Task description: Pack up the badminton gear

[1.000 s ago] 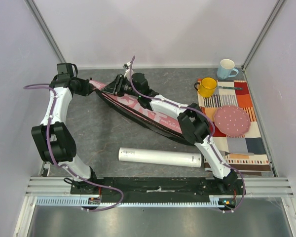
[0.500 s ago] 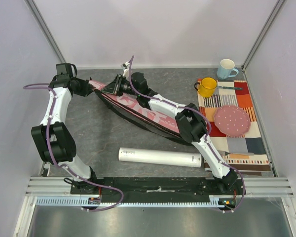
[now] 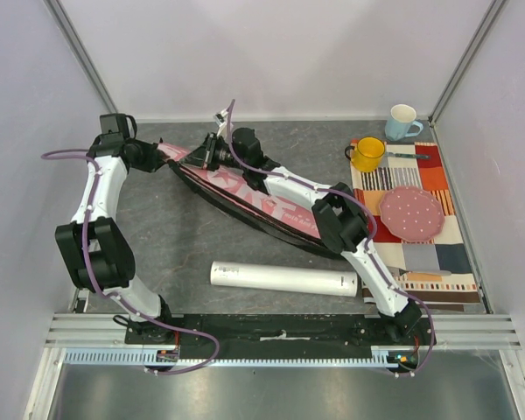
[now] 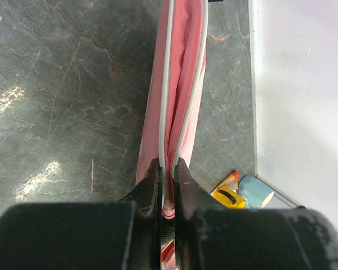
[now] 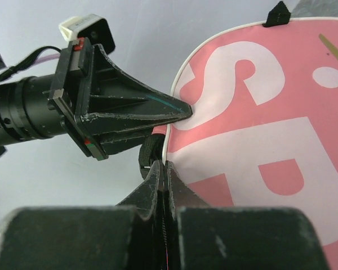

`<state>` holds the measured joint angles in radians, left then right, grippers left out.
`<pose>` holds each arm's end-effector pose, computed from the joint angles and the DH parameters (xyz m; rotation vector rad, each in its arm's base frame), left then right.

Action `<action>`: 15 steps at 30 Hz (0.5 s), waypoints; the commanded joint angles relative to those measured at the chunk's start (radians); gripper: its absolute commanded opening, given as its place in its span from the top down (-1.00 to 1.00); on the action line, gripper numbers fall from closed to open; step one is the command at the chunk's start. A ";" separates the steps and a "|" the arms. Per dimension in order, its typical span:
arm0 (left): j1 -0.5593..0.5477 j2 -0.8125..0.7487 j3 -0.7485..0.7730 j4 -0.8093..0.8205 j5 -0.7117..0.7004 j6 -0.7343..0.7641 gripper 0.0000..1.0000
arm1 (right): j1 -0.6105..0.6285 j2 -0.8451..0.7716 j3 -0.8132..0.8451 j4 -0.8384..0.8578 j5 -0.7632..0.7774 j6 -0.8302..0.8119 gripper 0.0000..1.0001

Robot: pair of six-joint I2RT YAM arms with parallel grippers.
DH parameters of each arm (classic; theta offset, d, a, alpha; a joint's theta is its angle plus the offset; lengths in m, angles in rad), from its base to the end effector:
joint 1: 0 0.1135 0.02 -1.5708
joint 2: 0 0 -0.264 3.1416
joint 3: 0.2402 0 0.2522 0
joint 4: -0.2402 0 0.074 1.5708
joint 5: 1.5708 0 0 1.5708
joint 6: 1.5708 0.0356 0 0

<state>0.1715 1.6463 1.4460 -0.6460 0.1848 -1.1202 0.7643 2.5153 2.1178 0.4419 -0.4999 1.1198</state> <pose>0.3599 0.0557 0.3052 -1.4366 2.0522 -0.6397 0.4127 0.4193 0.2334 -0.1547 1.8583 1.7938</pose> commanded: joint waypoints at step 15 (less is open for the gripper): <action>0.011 -0.097 -0.035 0.072 -0.097 -0.090 0.95 | 0.043 -0.437 -0.311 -0.341 0.386 -0.456 1.00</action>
<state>0.1612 1.5852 1.4014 -0.6270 0.1482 -1.1599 0.8211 2.1712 1.8675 0.0914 -0.1982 0.7238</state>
